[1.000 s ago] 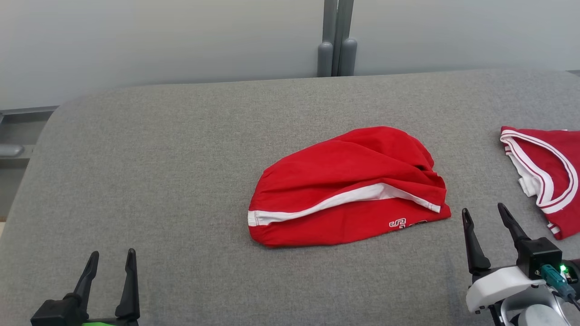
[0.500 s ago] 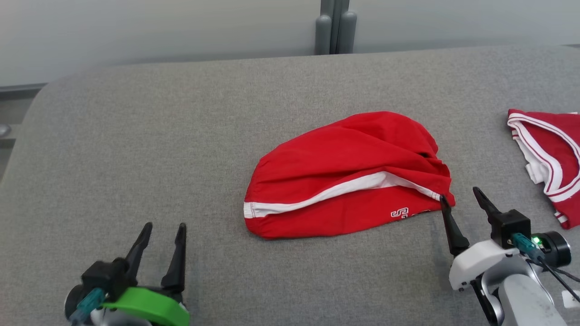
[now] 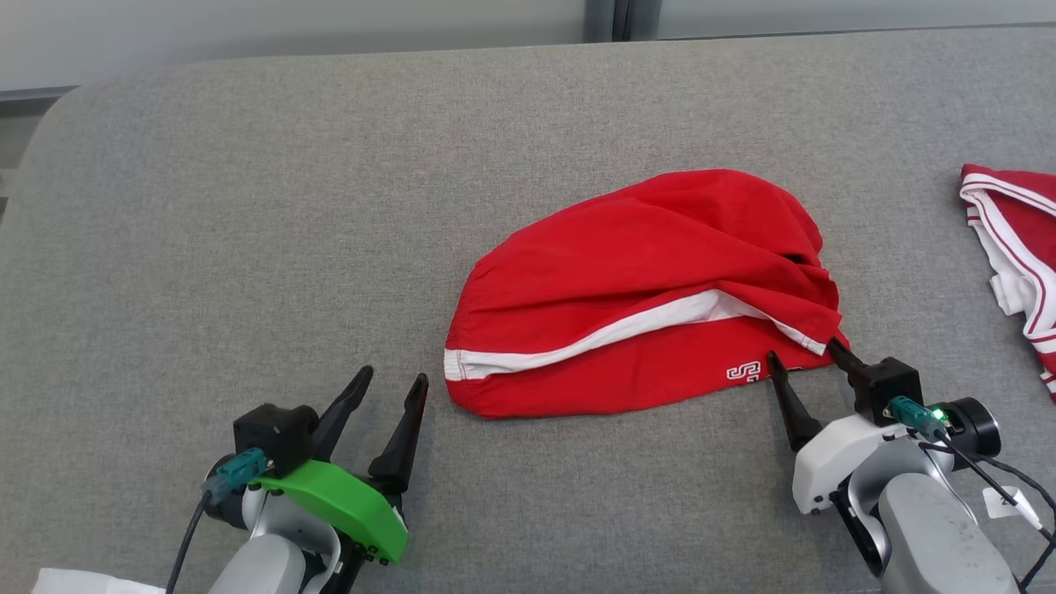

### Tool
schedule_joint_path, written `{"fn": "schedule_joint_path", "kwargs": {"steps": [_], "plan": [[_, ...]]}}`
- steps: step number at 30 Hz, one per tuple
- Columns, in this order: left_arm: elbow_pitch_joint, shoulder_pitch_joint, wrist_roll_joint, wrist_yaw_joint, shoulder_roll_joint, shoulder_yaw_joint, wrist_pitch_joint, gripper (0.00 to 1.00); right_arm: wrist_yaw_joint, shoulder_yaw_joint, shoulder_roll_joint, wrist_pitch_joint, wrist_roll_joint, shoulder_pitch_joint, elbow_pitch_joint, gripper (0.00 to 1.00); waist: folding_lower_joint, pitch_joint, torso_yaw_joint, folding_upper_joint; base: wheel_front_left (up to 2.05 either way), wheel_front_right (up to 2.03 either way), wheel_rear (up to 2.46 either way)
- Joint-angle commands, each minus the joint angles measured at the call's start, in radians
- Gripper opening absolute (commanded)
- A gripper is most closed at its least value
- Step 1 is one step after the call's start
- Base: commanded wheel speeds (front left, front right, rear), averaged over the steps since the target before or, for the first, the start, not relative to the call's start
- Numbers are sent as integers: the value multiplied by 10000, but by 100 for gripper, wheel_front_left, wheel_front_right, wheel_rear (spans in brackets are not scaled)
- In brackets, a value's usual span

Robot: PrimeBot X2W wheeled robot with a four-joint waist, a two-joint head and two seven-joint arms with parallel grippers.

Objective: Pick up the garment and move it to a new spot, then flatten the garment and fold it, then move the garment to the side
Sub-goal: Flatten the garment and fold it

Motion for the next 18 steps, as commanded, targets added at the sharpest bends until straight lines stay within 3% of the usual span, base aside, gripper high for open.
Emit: {"fn": "schedule_joint_path", "kwargs": {"steps": [1, 18], "plan": [[76, -208, -162, 0, 98, -103, 25, 100, -4, 55, -5, -64, 54, -99, 80, 100, 0, 6, -23, 0, 0, 0, 0], [855, -821, -973, 0, 373, -1019, -415, 100, -4, 86, 53, -208, 76, 223, -342, 100, 0, 12, -274, 0, 0, 0, 0]]}}
